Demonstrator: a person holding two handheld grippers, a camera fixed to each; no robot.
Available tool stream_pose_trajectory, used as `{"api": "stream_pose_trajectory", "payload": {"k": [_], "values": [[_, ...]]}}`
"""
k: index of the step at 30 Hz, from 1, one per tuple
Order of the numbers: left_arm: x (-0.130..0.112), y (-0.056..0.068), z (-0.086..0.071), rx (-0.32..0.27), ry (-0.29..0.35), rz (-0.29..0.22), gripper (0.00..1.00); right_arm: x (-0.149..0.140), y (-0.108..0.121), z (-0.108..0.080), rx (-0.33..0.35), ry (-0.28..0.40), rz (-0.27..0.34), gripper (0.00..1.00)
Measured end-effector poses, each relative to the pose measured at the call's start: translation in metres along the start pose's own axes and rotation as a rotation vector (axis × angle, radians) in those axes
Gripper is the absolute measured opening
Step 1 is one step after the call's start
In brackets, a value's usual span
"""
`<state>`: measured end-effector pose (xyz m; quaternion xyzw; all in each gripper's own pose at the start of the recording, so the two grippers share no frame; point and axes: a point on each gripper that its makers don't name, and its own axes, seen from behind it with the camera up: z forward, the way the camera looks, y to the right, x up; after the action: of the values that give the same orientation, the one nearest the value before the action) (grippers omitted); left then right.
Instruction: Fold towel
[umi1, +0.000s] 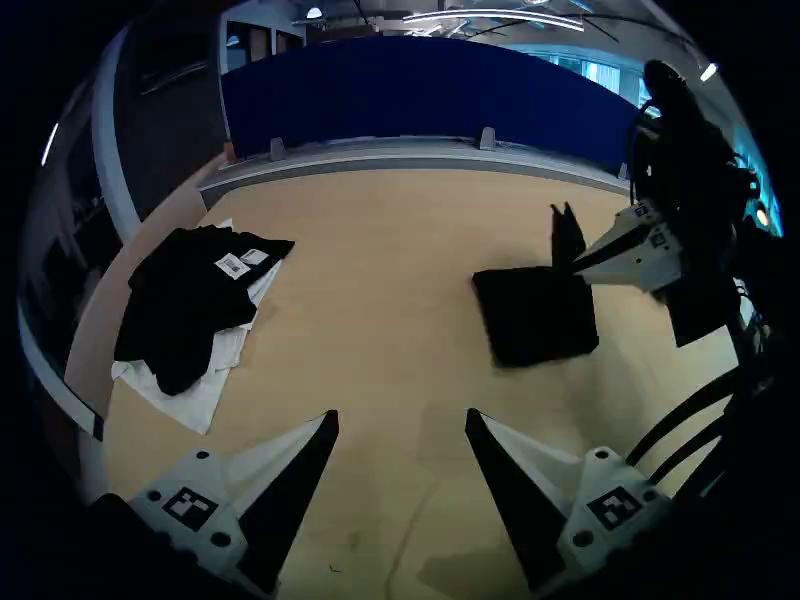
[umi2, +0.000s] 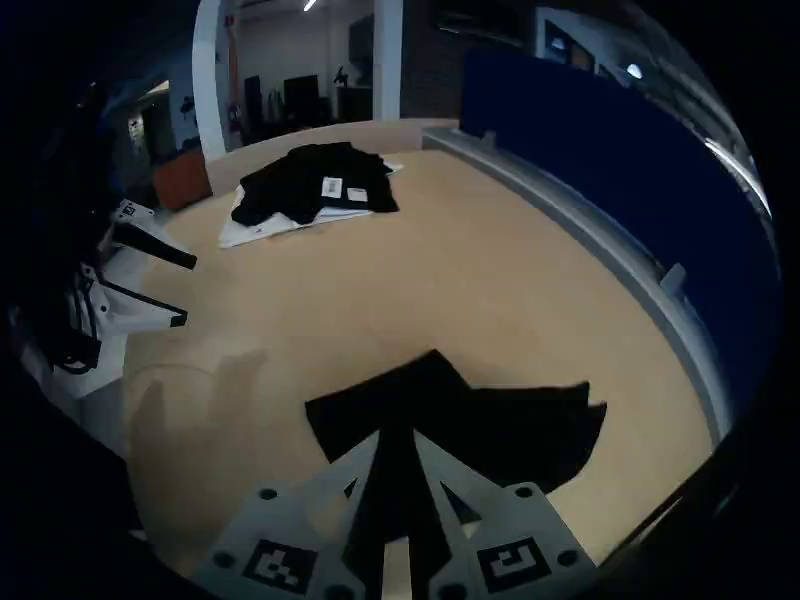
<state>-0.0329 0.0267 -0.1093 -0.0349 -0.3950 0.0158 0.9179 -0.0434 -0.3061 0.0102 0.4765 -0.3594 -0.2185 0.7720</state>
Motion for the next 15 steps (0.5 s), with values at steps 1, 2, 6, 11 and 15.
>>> {"api": "stream_pose_trajectory", "payload": {"k": [1,2,6,11,15], "values": [[0.0,0.0,0.0,0.0,0.001,-0.002,0.94,-0.002,-0.006,0.009,0.013,-0.008,0.006,0.09],[0.0,0.0,0.0,0.0,0.002,-0.003,0.94,-0.005,-0.012,0.018,0.026,-0.015,0.012,0.09],[-0.002,-0.001,0.0,0.001,0.003,-0.013,0.94,-0.019,-0.034,0.049,0.078,-0.057,0.051,0.09],[-0.006,-0.001,0.0,-0.005,0.001,-0.025,0.94,-0.033,-0.04,0.059,0.084,-0.085,0.069,0.08],[-0.008,-0.002,0.001,-0.007,0.001,-0.02,0.94,-0.035,-0.04,0.058,0.082,-0.088,0.084,0.09]]}}
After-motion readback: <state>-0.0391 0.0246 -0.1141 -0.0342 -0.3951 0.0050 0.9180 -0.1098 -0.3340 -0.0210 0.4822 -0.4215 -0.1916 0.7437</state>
